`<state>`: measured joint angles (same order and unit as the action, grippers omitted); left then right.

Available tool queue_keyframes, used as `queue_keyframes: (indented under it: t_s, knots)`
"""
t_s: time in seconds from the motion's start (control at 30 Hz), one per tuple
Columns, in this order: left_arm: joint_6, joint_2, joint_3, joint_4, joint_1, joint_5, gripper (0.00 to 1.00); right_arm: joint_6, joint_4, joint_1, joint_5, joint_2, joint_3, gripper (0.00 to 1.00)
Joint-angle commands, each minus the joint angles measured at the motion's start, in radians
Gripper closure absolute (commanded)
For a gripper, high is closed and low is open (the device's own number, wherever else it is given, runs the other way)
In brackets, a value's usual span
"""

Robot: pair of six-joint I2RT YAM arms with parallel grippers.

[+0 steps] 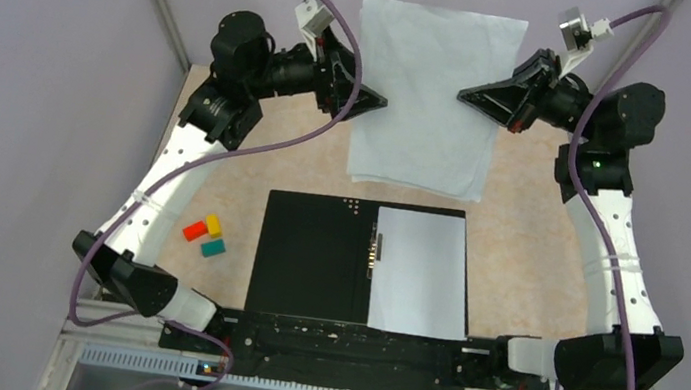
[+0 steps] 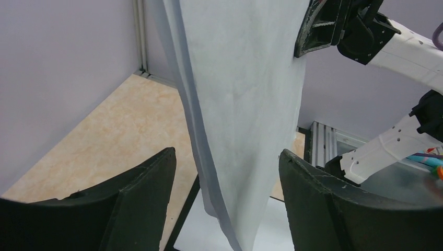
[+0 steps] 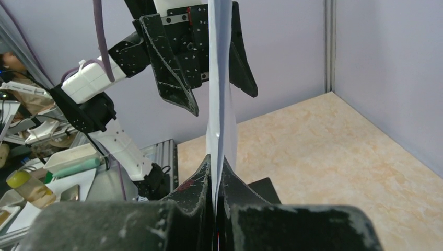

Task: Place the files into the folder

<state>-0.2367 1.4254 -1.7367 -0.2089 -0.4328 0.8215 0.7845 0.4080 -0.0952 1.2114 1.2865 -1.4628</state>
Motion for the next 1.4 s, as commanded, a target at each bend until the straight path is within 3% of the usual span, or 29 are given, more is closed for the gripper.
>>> queue_keyframes:
  t_s: [0.0,0.1,0.27,0.43,0.6,0.77,0.93,1.23,1.37]
  knots:
    - [-0.033,0.053,-0.024,0.116,0.025,0.101,0.24,-0.063,0.004,-0.017,0.022,0.054,-0.057,1.00]
    - [-0.045,0.083,-0.026,0.156,0.039,0.135,0.33,-0.121,-0.025,-0.027,0.007,0.086,-0.063,1.00]
    - [-0.001,0.144,-0.023,0.173,0.070,0.102,0.78,-0.388,-0.250,-0.044,-0.105,0.141,-0.098,1.00]
    - [0.095,0.236,-0.030,0.178,0.071,0.002,0.98,-0.545,-0.300,-0.095,-0.293,0.206,-0.083,1.00]
    - [0.144,0.314,0.050,0.343,0.070,-0.073,1.00,-0.576,-0.222,-0.130,-0.455,0.297,-0.036,1.00]
    - [0.202,0.389,0.186,0.585,0.067,-0.132,1.00,-0.533,-0.040,-0.134,-0.588,0.385,0.051,0.93]
    - [0.206,0.494,0.238,0.778,0.067,-0.145,1.00,-0.514,0.050,-0.135,-0.613,0.507,0.057,0.85]
    - [0.215,0.593,0.257,0.864,0.070,-0.161,1.00,-0.406,0.227,-0.092,-0.561,0.612,0.112,0.55]
    - [0.216,0.594,0.302,0.889,0.071,-0.147,0.92,-0.398,0.250,-0.083,-0.549,0.605,0.151,0.44]
